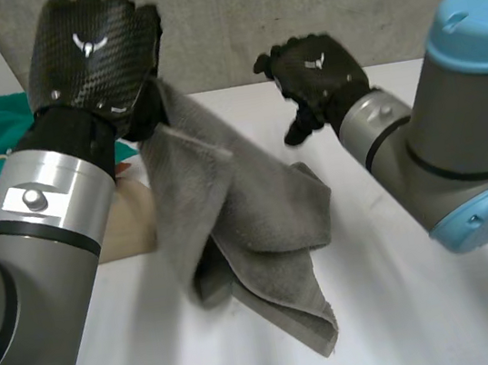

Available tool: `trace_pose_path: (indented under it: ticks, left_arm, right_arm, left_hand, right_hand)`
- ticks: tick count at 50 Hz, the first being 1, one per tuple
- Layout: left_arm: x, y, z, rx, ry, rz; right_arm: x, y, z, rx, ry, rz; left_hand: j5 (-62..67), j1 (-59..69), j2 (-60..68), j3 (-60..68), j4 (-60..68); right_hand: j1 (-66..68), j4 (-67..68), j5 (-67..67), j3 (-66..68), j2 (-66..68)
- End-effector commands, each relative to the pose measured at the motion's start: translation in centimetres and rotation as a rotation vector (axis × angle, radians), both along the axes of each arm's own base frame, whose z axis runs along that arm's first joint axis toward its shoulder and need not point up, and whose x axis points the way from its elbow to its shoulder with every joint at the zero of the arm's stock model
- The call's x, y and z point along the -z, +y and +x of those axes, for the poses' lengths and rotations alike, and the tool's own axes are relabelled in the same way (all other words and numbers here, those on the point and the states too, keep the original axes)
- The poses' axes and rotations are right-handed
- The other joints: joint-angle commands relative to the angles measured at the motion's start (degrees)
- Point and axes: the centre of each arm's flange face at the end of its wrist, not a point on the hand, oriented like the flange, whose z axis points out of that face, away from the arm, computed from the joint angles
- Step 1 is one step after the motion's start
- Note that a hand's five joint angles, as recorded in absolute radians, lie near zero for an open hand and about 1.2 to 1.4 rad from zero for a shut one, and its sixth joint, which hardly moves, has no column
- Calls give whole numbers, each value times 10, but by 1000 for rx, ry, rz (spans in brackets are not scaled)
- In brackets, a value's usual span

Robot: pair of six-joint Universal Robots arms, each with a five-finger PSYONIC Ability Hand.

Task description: Fold the laundry.

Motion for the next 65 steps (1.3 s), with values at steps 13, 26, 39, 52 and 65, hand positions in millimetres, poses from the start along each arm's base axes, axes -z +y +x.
trace_pose_path:
  ticks: [13, 26, 39, 52, 65]
  left_arm:
    - [6, -27, 2, -50, -10, 8]
    - [13, -32, -1, -51, -23, 26]
    - [12, -32, 1, -56, -21, 23]
    - [7, -27, 4, -57, -15, 16]
    - [-1, -13, 29, -80, -62, 78]
  right_arm:
    - [88, 68, -80, 70, 116, 571]
    - [131, 112, -54, -48, 149, 511]
    - [154, 98, -41, -17, 158, 471]
    - [92, 77, -51, 103, 105, 171]
    - [-39, 41, -109, 215, 430, -184]
  left_hand:
    - [134, 143, 114, 116, 113]
    - [134, 143, 114, 116, 113]
    - [134, 143, 114, 116, 113]
    - [134, 143, 114, 116, 113]
    - [134, 143, 114, 116, 113]
  right_hand:
    - [69, 46, 50, 47, 59]
    - [129, 107, 111, 108, 119]
    - [171, 149, 152, 150, 161]
    - [600, 577, 581, 578, 590]
    - [600, 577, 581, 578, 590]
